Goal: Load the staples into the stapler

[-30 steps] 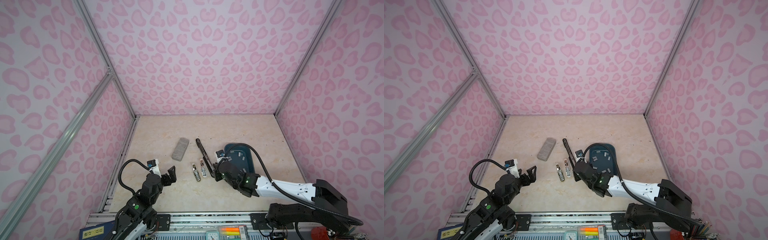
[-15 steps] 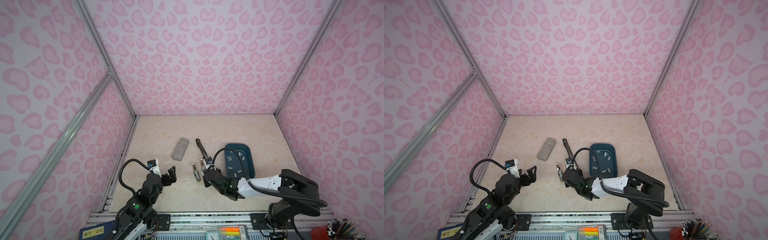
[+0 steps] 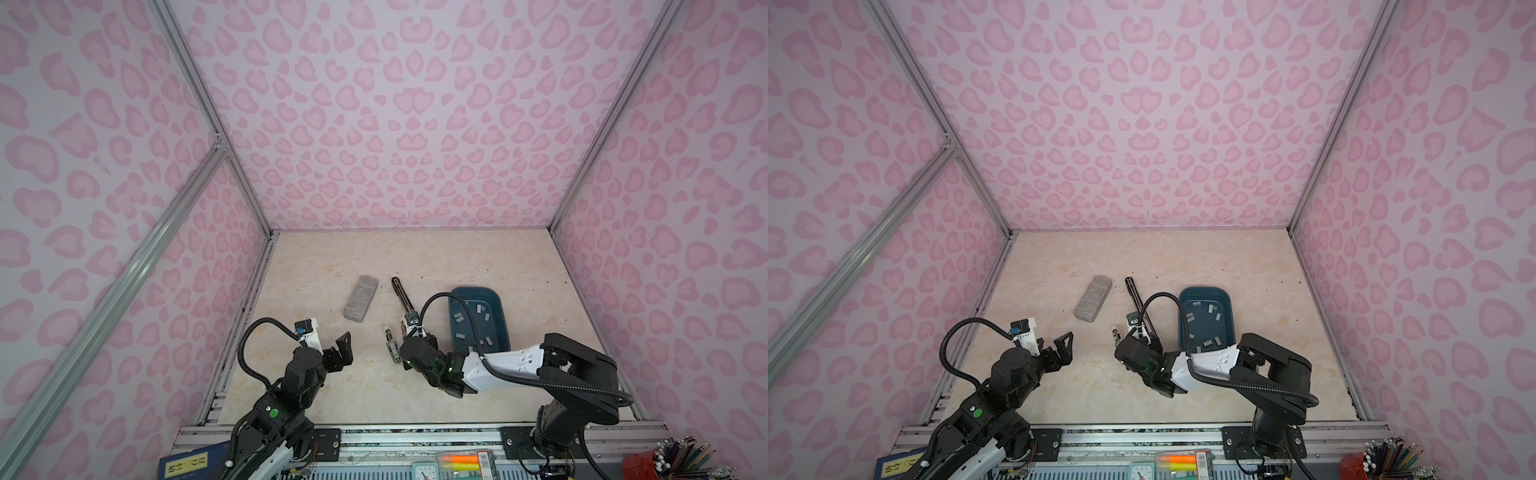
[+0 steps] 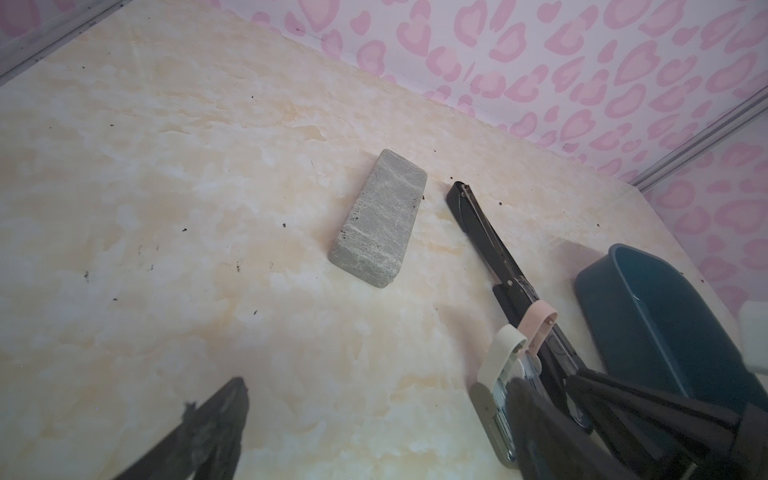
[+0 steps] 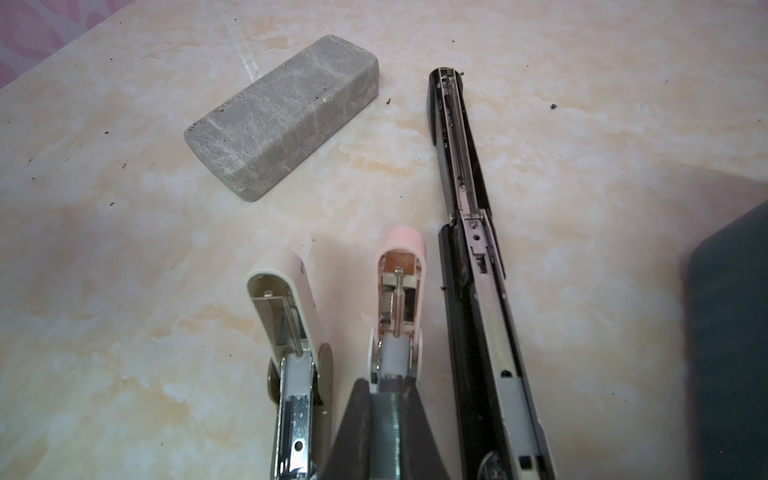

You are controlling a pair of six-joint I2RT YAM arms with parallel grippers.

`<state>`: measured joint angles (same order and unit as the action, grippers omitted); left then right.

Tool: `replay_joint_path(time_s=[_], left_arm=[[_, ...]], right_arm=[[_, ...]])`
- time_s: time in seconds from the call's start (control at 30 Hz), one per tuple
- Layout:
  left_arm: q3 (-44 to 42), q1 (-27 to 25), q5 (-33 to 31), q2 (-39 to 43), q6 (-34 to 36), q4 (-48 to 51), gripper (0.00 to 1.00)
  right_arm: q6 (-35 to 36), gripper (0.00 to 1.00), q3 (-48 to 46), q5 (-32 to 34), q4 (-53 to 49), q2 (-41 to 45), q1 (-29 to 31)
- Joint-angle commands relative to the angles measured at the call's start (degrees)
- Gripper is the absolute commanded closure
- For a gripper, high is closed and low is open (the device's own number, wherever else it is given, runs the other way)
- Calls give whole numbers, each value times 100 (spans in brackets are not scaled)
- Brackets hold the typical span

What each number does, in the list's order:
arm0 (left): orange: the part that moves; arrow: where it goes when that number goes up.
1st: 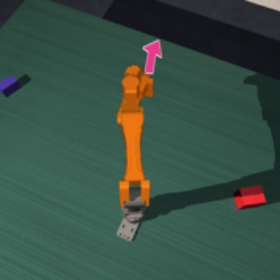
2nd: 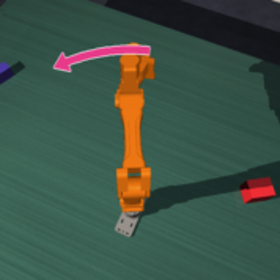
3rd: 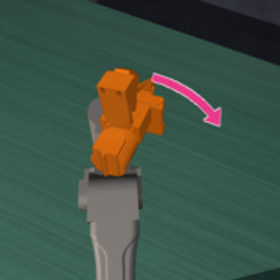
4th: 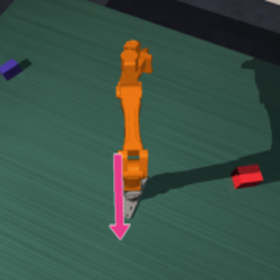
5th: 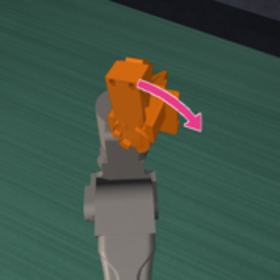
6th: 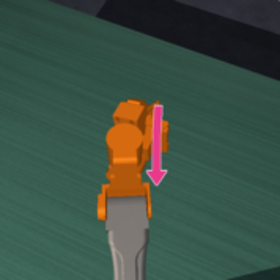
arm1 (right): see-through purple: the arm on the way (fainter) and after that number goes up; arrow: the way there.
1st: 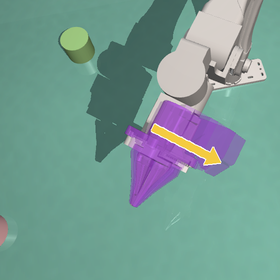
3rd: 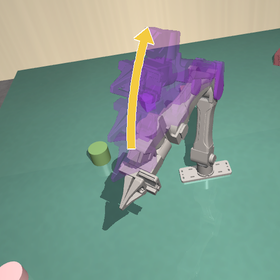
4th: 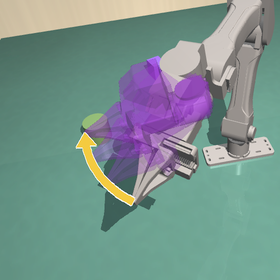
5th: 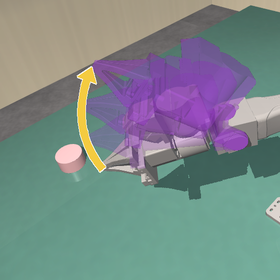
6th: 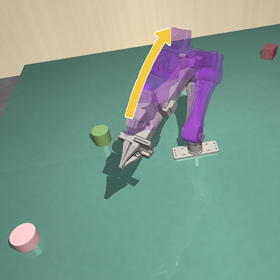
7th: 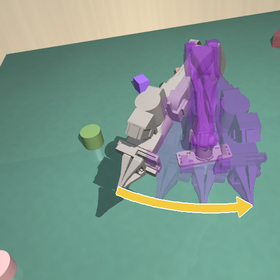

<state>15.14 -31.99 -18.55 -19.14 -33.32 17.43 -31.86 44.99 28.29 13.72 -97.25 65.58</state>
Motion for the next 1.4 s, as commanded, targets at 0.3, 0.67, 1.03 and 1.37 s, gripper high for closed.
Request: replay_joint_path(time_s=[0.3, 0.67, 1.03, 1.37], left_arm=[[20, 0, -80, -47, -8, -54, 2], [23, 5, -89, -45, -7, -64, 2], [15, 0, -79, -34, -8, -55, 2], [14, 0, -70, -9, -8, -51, 2]], right_arm=[[23, 95, 190, -41, -8, -351, -139], [0, 95, 217, -149, 44, -466, -167], [-58, 96, 194, -158, 56, -504, -166], [-98, 96, 202, -197, 70, -534, -167]])
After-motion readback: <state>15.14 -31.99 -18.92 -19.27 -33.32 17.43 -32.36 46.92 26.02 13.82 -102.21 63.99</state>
